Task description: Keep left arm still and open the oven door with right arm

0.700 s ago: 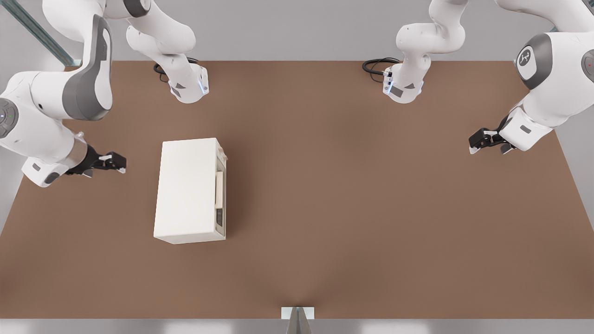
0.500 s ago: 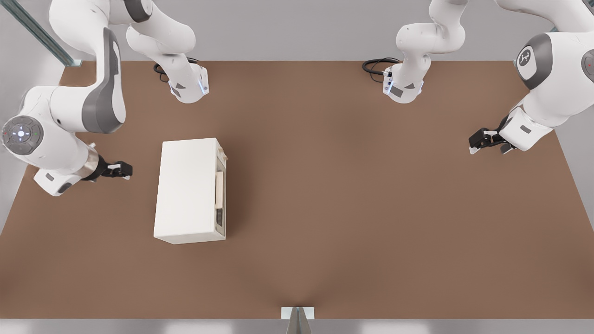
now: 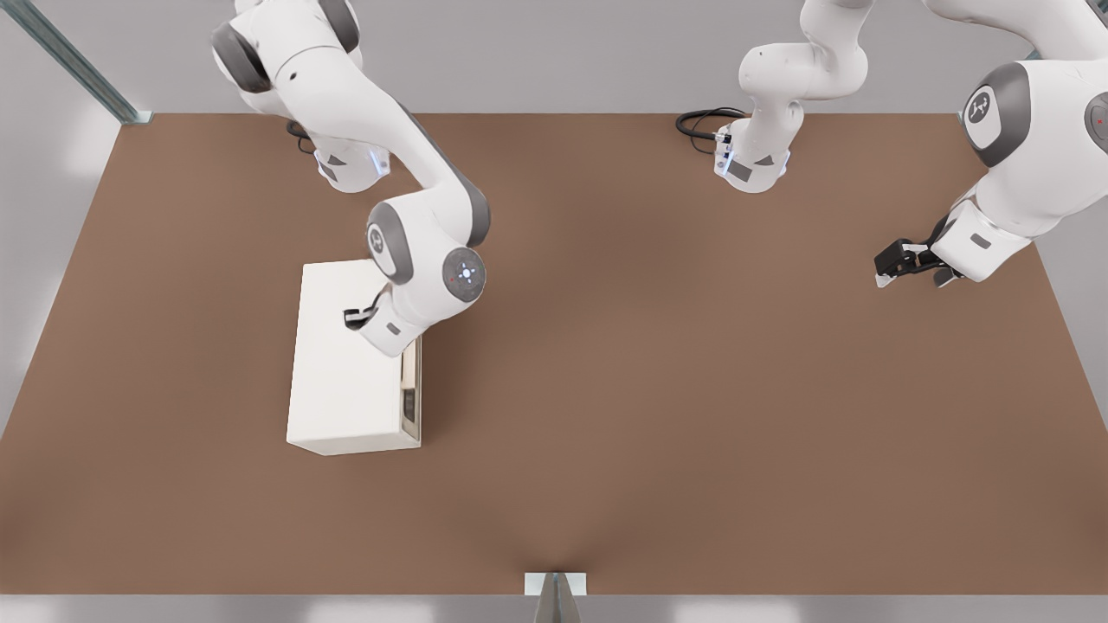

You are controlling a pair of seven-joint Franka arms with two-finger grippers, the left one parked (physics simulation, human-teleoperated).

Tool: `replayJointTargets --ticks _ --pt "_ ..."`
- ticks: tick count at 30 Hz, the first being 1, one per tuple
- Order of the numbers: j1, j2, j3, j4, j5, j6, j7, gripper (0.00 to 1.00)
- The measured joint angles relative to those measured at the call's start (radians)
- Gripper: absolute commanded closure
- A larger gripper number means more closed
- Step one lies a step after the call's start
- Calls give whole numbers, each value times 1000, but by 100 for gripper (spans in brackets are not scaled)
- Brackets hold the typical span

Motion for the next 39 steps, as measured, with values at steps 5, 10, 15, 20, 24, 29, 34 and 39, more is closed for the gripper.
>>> replayJointTargets --ticks 5,10,15,20,24,29,34,39 --pt "71 69 0 27 -27 -2 107 99" --pt "95 152 -7 55 -54 30 189 99" --pt "97 189 -8 74 -71 62 251 99" --pt "96 211 -9 74 -81 77 299 99" --pt "91 213 -10 74 -82 82 328 99" --pt "90 224 -11 74 -82 84 356 99" --pt "90 231 -11 74 -83 85 379 99" --pt "118 259 -4 146 -51 85 402 99"
